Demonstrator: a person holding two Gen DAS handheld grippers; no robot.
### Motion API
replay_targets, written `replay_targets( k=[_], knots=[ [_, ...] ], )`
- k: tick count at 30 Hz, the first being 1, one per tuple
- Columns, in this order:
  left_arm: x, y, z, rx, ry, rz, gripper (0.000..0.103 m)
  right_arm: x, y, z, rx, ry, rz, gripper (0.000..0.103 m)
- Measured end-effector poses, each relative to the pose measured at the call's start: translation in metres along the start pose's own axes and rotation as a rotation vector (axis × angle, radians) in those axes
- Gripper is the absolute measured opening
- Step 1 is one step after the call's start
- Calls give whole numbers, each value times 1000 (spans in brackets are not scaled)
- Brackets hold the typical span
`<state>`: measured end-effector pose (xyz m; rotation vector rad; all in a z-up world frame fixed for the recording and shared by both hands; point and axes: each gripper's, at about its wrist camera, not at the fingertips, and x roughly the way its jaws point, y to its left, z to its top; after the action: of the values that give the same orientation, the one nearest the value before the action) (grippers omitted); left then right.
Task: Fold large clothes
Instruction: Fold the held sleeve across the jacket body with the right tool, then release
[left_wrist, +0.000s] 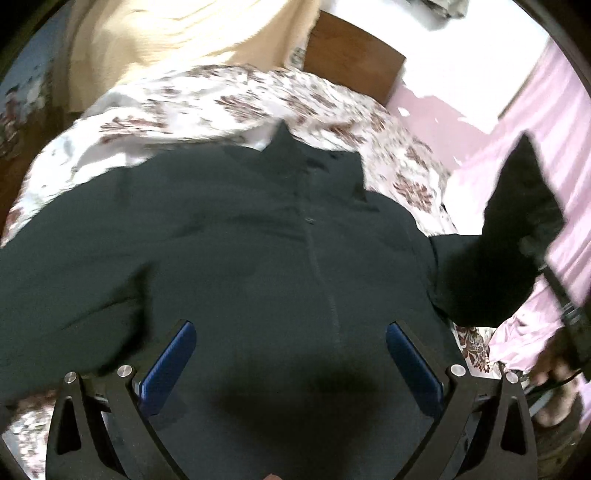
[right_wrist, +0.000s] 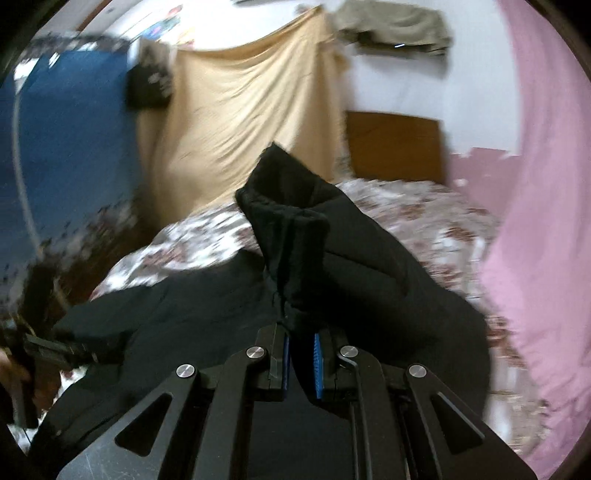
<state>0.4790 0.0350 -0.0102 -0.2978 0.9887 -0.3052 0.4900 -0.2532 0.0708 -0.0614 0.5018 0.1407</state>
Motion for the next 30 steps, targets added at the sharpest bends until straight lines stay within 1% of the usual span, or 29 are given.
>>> replay_targets(
  k=[2, 4, 5, 6, 8, 9, 10, 12, 16, 17, 19, 20, 22, 24, 25, 27, 28, 30],
  knots=[
    [-13, 23, -3, -25, -17, 8, 103, 12, 27, -12, -26, 40, 40, 9],
    [-20, 44, -7, -57, -22, -6, 103, 22, 55, -27, -55, 81, 78, 9],
    [-22, 60, -10, -95, -25, -31, 103, 31, 74, -34, -72, 104, 101, 9],
    [-26, 69, -15, -115, -28, -42, 103, 39, 89, -40, -83, 123, 118, 9],
    [-24, 94, -21, -191, -31, -80, 103, 52, 120, -59, -114, 181, 164, 9],
    [-23, 102, -24, -208, -31, -89, 103, 58, 135, -70, -131, 210, 185, 9],
    [-21, 112, -27, -235, -32, -108, 103, 61, 141, -78, -140, 228, 198, 9],
    [-17, 128, -32, -280, -38, -154, 102, 73, 166, -97, -169, 283, 245, 9],
    [-3, 143, -41, -363, -37, -268, 96, 97, 195, -121, -217, 353, 248, 10],
    [3, 145, -42, -385, -33, -301, 93, 99, 197, -127, -209, 371, 250, 12],
    [10, 144, -43, -399, -28, -331, 91, 102, 198, -135, -194, 400, 256, 12],
    [15, 140, -43, -399, -26, -342, 90, 101, 197, -141, -188, 414, 264, 15],
    [23, 130, -41, -390, -17, -356, 90, 98, 193, -146, -180, 433, 297, 26],
    [35, 115, -39, -368, -2, -338, 89, 88, 191, -150, -161, 449, 364, 48],
    [38, 112, -39, -362, 1, -325, 88, 82, 188, -150, -160, 450, 389, 51],
    [52, 101, -36, -350, 19, -256, 88, 66, 180, -150, -188, 434, 402, 53],
    [59, 97, -37, -339, 36, -215, 88, 61, 174, -147, -199, 424, 392, 53],
    [70, 92, -38, -319, 54, -164, 88, 45, 144, -139, -209, 392, 334, 53]
  ],
)
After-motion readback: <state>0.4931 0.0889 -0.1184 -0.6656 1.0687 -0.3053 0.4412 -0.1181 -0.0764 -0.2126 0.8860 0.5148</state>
